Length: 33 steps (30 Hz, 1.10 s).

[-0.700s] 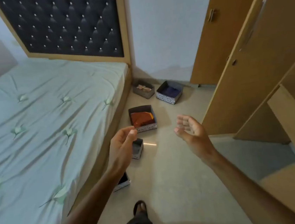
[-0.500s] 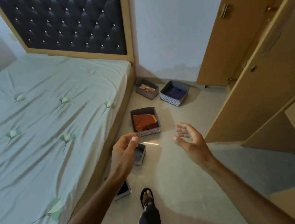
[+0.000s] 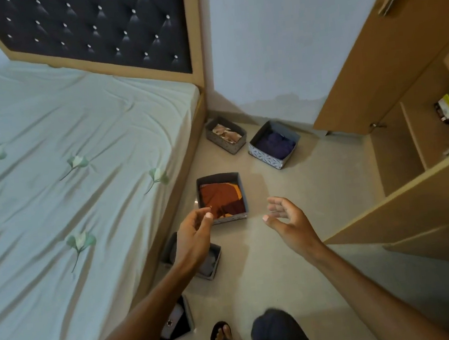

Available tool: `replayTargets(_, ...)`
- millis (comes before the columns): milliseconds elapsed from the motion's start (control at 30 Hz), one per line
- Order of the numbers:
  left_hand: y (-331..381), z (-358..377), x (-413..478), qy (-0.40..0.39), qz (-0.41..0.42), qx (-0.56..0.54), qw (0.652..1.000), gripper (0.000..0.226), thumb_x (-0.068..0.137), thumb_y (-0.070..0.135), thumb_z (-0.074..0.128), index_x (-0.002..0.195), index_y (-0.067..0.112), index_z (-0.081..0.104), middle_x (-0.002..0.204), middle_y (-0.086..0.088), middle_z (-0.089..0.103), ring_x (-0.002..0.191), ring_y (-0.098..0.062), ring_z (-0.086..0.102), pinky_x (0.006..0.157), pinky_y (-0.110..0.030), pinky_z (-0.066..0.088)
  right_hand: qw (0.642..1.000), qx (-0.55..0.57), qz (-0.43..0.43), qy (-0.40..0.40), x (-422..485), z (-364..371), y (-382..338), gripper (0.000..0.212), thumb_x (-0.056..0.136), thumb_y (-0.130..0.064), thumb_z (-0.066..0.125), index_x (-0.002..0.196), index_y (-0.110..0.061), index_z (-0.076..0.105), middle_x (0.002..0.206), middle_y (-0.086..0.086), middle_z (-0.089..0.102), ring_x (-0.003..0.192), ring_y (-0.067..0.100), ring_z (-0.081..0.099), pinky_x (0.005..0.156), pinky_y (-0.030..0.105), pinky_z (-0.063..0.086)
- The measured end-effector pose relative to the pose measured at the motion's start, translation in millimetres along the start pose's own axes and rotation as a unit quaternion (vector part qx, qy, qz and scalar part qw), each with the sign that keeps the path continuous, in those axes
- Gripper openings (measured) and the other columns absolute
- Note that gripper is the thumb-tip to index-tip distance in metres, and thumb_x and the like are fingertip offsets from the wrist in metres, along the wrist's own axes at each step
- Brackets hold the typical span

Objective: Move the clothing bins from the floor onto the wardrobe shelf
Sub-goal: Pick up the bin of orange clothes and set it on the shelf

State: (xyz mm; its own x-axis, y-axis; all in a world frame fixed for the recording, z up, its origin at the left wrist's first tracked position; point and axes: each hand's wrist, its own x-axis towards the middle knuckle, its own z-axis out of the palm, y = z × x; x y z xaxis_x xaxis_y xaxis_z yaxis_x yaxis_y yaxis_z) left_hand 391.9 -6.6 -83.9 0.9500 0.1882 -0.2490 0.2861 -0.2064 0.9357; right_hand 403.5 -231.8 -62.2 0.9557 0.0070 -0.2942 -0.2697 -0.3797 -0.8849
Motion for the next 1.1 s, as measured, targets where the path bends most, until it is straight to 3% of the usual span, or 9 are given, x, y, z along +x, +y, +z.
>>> replayTargets(100, -9, 16, 57, 0.012, -0.041, 0.021, 0.999, 0.016, 0.096, 0.027, 0.054, 0.109, 0.024, 0.064, 0.1, 0.007, 0.068, 0.097, -0.009, 0.064, 0.077, -0.021, 0.047, 0.999, -0.01, 0.022, -0.027, 67, -2, 7, 0.043, 0.088, -0.026, 0.066, 0.129, -0.025, 0.053, 0.124, -0.004, 0.059, 0.113, 0.01, 0.056, 0.089, 0.02, 0.044)
replayTargets(233, -36, 45, 136, 0.034, -0.101, 0.043, 0.993, 0.021, 0.096, 0.03, 0.054, 0.114, 0.022, 0.064, 0.103, 0.006, 0.068, 0.099, -0.008, 0.063, 0.086, -0.027, 0.05, 0.996, -0.028, 0.038, -0.077, 166, 4, 31, 0.044, 0.088, -0.025, 0.066, 0.13, -0.025, 0.053, 0.126, -0.006, 0.059, 0.112, 0.008, 0.056, 0.085, 0.015, 0.043)
replayTargets(400, -95, 103, 253, 0.09, -0.209, 0.033, 0.973, 0.023, 0.097, 0.03, 0.053, 0.117, 0.021, 0.062, 0.101, 0.01, 0.065, 0.095, -0.004, 0.06, 0.082, -0.025, 0.047, 0.983, -0.075, 0.082, -0.148, 320, 21, 99, 0.043, 0.089, -0.023, 0.065, 0.13, -0.024, 0.053, 0.129, -0.005, 0.057, 0.111, 0.009, 0.055, 0.085, 0.016, 0.04)
replayTargets(533, -168, 153, 336, 0.12, -0.306, 0.034, 0.944, 0.027, 0.096, 0.033, 0.053, 0.118, 0.02, 0.061, 0.105, 0.004, 0.065, 0.101, -0.014, 0.061, 0.088, -0.031, 0.048, 0.963, -0.133, 0.107, -0.21, 433, 43, 180, 0.044, 0.09, -0.023, 0.065, 0.132, -0.02, 0.053, 0.127, -0.002, 0.058, 0.111, 0.01, 0.054, 0.083, 0.014, 0.04)
replayTargets(700, -289, 215, 405, 0.085, -0.383, 0.059, 0.918, 0.033, 0.095, 0.038, 0.051, 0.124, 0.022, 0.054, 0.112, 0.0, 0.063, 0.104, -0.02, 0.06, 0.094, -0.041, 0.05, 0.93, -0.233, 0.097, -0.266, 546, 83, 309, 0.043, 0.092, -0.024, 0.059, 0.134, -0.019, 0.051, 0.136, 0.0, 0.055, 0.126, 0.016, 0.05, 0.102, 0.028, 0.039)
replayTargets(900, -436, 281, 468, 0.067, -0.497, 0.026, 0.865, 0.032, 0.095, 0.034, 0.054, 0.12, 0.013, 0.055, 0.108, -0.01, 0.062, 0.096, -0.025, 0.061, 0.085, -0.038, 0.053, 0.851, -0.402, -0.019, -0.337, 642, 127, 450, 0.053, 0.091, -0.014, 0.052, 0.143, -0.021, 0.041, 0.153, 0.002, 0.038, 0.14, 0.027, 0.035, 0.107, 0.048, 0.04)
replayTargets(1000, -478, 296, 485, 0.082, -0.571, -0.023, 0.816, 0.027, 0.096, 0.021, 0.046, 0.111, 0.0, 0.055, 0.086, -0.013, 0.057, 0.073, -0.025, 0.055, 0.058, -0.031, 0.054, 0.775, -0.481, -0.096, -0.399, 666, 139, 490, 0.064, 0.087, -0.001, 0.047, 0.148, -0.016, 0.034, 0.16, 0.004, 0.023, 0.148, 0.028, 0.015, 0.109, 0.047, 0.036)
replayTargets(1033, -486, 298, 489, 0.086, -0.583, -0.044, 0.807, 0.027, 0.097, 0.02, 0.045, 0.111, -0.002, 0.054, 0.085, -0.012, 0.053, 0.071, -0.024, 0.052, 0.059, -0.03, 0.051, 0.758, -0.493, -0.126, -0.408, 671, 141, 499, 0.067, 0.084, 0.002, 0.047, 0.148, -0.013, 0.033, 0.16, 0.006, 0.022, 0.149, 0.027, 0.012, 0.111, 0.047, 0.035)
replayTargets(1100, -501, 299, 496, 0.098, -0.583, -0.072, 0.803, 0.04, 0.094, 0.031, 0.05, 0.114, -0.003, 0.056, 0.097, -0.015, 0.056, 0.081, -0.027, 0.056, 0.077, -0.033, 0.049, 0.737, -0.512, -0.171, -0.406, 673, 142, 513, 0.069, 0.08, 0.005, 0.05, 0.146, -0.006, 0.036, 0.158, 0.012, 0.026, 0.149, 0.03, 0.013, 0.116, 0.047, 0.028)
